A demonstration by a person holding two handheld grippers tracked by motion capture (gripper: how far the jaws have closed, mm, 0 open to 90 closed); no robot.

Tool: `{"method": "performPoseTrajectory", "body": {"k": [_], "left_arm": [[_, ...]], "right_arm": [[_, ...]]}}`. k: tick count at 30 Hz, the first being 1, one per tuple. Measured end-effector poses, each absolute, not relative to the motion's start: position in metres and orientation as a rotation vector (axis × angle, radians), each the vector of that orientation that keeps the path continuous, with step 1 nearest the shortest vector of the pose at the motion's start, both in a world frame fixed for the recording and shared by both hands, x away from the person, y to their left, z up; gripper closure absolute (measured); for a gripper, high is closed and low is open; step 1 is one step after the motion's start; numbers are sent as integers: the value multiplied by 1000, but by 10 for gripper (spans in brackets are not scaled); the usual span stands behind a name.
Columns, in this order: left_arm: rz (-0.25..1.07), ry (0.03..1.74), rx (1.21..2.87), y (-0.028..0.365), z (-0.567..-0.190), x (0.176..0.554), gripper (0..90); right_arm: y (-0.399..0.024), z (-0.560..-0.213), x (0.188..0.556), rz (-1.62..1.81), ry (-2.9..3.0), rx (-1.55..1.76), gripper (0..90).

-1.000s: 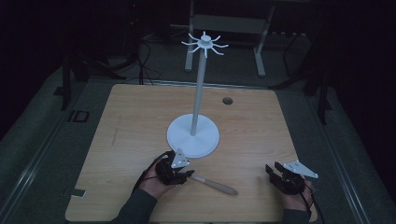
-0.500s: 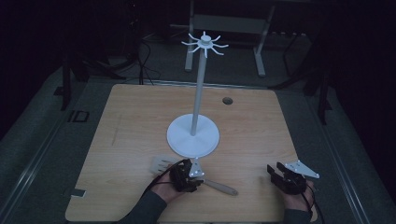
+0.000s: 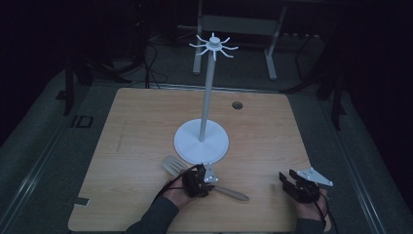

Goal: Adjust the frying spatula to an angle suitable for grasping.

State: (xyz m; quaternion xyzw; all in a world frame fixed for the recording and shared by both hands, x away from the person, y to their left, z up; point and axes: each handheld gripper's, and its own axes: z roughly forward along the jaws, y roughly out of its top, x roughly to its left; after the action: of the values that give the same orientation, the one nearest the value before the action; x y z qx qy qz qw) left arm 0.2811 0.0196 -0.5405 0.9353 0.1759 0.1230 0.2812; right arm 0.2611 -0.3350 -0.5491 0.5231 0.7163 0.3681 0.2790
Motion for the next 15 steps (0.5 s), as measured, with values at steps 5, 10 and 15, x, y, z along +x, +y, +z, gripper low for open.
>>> {"method": "performPoseTrajectory", "body": {"k": [5, 10, 15], "left_arm": [[304, 444, 2521, 19, -541, 284, 666], [264, 417, 2526, 17, -542, 287, 641], [214, 375, 2540, 13, -546, 288, 602]], "right_arm": [[-335, -550, 262, 982, 1921, 1405, 540], [-335, -550, 262, 978, 1919, 1409, 539], [-335, -550, 262, 978, 1917, 1413, 539]]}}
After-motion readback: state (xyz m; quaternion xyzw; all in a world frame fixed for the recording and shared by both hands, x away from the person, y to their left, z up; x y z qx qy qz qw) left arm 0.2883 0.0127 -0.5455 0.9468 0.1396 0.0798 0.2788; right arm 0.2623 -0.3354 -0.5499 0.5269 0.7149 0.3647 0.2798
